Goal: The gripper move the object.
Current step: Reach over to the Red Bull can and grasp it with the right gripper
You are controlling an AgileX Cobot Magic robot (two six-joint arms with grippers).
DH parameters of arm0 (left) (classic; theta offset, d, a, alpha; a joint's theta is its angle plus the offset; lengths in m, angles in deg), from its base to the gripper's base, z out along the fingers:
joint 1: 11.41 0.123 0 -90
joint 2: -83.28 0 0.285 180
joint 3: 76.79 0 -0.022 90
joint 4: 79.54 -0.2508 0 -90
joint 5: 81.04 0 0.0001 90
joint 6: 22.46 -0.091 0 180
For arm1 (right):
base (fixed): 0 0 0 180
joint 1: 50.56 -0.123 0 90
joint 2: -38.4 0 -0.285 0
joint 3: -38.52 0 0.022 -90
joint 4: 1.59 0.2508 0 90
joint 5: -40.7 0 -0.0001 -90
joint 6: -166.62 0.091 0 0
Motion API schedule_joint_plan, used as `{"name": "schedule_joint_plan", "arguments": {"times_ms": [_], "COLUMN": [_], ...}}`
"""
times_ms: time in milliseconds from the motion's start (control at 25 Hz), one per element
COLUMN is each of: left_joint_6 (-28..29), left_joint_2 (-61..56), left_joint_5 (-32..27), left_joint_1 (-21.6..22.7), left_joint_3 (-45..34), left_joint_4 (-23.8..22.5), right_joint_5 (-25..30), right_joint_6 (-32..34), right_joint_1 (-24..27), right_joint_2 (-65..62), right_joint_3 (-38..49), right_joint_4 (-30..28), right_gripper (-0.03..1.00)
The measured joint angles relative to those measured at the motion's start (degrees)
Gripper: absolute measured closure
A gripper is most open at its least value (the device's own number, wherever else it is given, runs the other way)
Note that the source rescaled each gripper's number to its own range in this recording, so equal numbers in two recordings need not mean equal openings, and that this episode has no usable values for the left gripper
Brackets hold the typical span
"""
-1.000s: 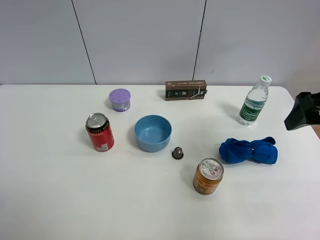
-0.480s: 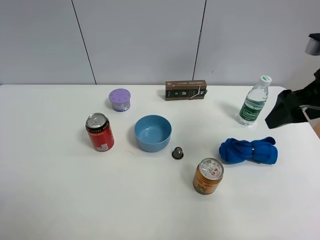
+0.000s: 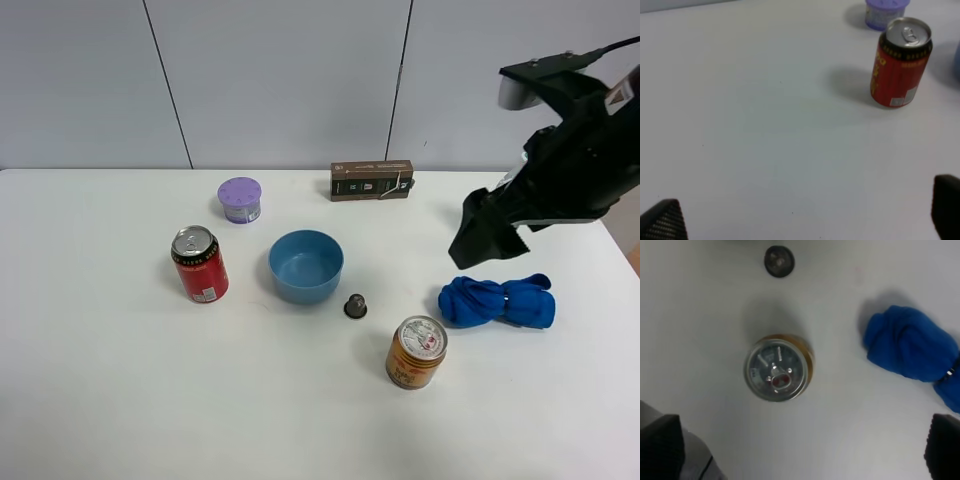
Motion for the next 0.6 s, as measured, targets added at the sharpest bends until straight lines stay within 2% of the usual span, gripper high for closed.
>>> {"name": "schedule_joint_plan", "arguments": {"times_ms": [120,360,600], "left_joint_6": [0.00,0.00,0.00], "left_joint_2": [0.00,0.00,0.00], "left_joint_5": [0.00,0.00,0.00], "left_joint_1": [0.00,0.00,0.00], "left_joint_3": [0.00,0.00,0.00], "left_joint_4": [0.00,0.00,0.00], "right_joint_5": [-0.06,0.23,0.61], "right_joint_6": [0.97,4.45,5.83], "right_joint_1": [-4.72,-15.34,-17.70], "right_joint_2": [1.76,5.10,6.27], "right_joint_3": [0.00,-0.10,-0.10], "right_joint_4": [-1.30,-7.99,-11.49], "right_gripper": [0.08,0.08,0.08]}}
